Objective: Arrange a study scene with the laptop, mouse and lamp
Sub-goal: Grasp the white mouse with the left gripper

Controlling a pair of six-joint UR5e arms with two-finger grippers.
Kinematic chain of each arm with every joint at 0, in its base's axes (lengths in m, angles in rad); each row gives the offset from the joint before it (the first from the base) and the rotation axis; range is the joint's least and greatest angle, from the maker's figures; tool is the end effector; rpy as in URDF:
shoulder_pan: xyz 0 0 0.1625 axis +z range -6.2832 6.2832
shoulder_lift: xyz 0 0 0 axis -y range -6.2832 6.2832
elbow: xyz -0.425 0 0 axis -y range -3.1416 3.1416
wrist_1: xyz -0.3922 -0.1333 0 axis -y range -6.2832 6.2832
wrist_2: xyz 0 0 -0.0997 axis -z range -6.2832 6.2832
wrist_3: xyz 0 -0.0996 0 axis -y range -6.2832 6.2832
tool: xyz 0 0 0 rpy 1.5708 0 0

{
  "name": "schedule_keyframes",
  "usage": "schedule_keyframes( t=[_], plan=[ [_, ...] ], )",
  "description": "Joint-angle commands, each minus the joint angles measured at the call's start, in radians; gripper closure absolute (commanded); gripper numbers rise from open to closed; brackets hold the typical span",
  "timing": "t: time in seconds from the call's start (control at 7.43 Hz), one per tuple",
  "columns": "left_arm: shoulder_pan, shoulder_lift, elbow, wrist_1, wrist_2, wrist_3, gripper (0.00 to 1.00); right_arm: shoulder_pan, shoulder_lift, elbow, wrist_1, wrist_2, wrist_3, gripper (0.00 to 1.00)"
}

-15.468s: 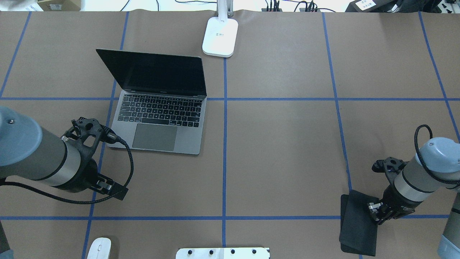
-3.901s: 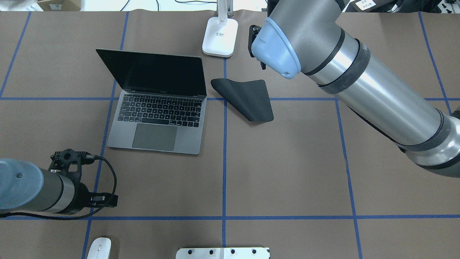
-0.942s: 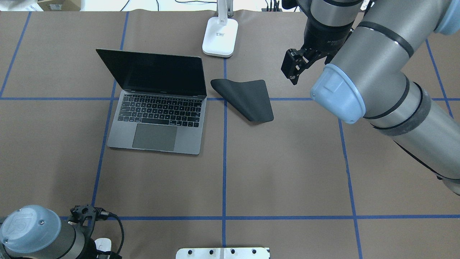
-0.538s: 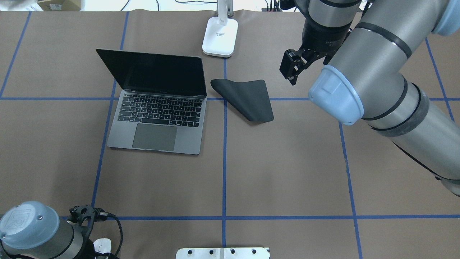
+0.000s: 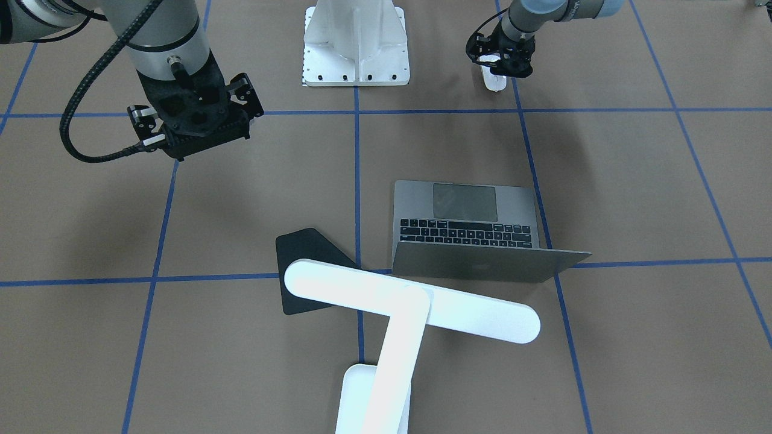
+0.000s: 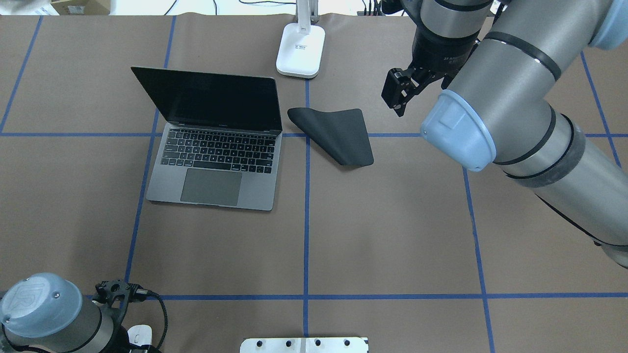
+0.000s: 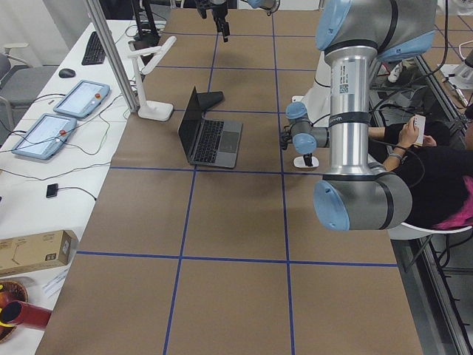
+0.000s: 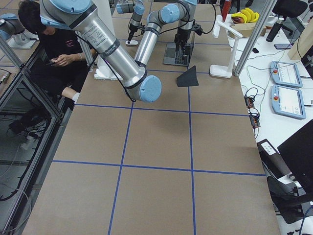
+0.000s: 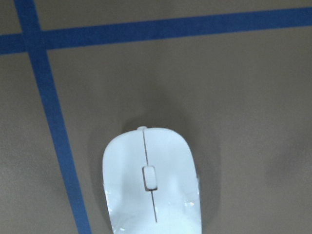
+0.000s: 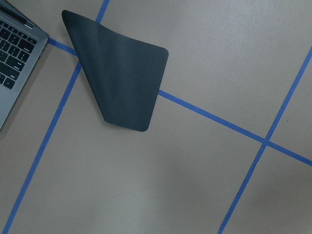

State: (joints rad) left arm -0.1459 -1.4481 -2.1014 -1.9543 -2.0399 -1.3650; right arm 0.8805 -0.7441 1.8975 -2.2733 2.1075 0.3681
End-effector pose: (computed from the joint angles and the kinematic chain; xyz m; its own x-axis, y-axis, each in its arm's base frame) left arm 0.4238 -0.1515 0.4202 0.6422 0.0899 -0.7613 -0.3266 0.9305 -0.1657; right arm -0.3177 -0.5141 0.1254 0.6921 -0.4211 0.5862 0.3473 0.9062 0.2410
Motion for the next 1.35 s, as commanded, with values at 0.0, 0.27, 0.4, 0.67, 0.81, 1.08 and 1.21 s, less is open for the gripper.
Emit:
schedule_keyframes(
  t=[0.0,0.27,0.4,0.67,0.81,1.08,1.21],
  plan=[
    [0.0,-0.003,0.008,0.0,0.0,0.001,0.07,-0.005,0.002,0.0,0.0,-0.011,0.0,0.0],
    [-0.004,-0.003,0.012,0.002,-0.002,0.038,0.07,-0.008,0.003,0.0,0.0,-0.011,0.0,0.0],
    [-0.004,-0.005,0.012,0.002,-0.002,0.038,0.07,-0.008,0.003,0.0,0.0,-0.012,0.0,0.0],
    [-0.004,-0.006,0.02,0.0,0.0,0.038,0.09,-0.008,0.005,0.0,0.0,-0.015,0.0,0.0],
    [-0.006,-0.006,0.023,0.0,0.001,0.041,0.09,-0.009,0.005,0.0,0.0,-0.015,0.0,0.0],
    [-0.012,-0.008,0.023,0.0,0.0,0.041,0.1,-0.011,0.005,0.0,0.0,-0.015,0.002,0.0],
    [-0.012,-0.009,0.029,0.002,0.001,0.041,0.16,-0.011,0.005,0.0,0.0,-0.017,0.002,0.0]
  ],
)
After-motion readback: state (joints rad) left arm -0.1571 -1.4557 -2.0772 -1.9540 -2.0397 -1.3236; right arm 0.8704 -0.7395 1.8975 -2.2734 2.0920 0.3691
